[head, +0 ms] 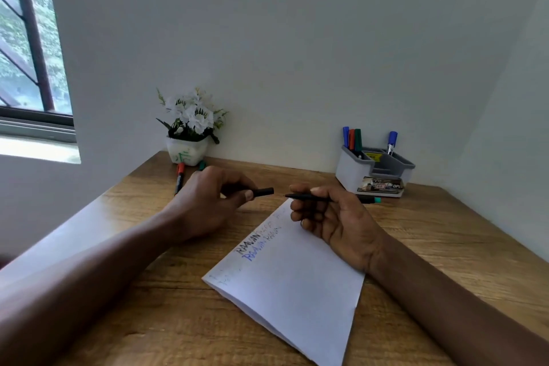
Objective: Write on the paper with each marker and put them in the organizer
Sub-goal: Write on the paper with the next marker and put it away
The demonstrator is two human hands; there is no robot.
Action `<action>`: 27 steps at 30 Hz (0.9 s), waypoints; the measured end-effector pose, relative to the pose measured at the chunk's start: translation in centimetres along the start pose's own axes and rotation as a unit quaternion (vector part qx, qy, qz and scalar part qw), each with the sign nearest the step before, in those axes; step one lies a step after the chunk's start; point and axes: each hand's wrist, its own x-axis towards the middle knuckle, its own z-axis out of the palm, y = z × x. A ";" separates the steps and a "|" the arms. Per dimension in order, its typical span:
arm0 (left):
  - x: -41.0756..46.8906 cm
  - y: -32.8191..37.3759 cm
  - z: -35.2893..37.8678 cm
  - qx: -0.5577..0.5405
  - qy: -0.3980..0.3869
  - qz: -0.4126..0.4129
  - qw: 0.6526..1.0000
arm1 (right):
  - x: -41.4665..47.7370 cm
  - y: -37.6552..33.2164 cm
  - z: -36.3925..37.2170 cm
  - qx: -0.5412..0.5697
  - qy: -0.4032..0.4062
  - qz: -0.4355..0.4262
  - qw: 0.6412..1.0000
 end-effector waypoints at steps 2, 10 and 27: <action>-0.1 0.2 0.0 -0.015 -0.018 0.009 1.000 | -0.1 0.0 -0.1 0.001 -0.005 -0.001 1.000; -0.4 1.0 0.2 -0.051 -0.044 0.032 0.997 | -0.3 0.0 0.2 -0.026 -0.018 -0.014 0.999; -1.2 2.6 0.8 -0.393 -0.091 -0.013 0.915 | -0.5 0.1 1.0 -0.066 0.006 -0.094 0.993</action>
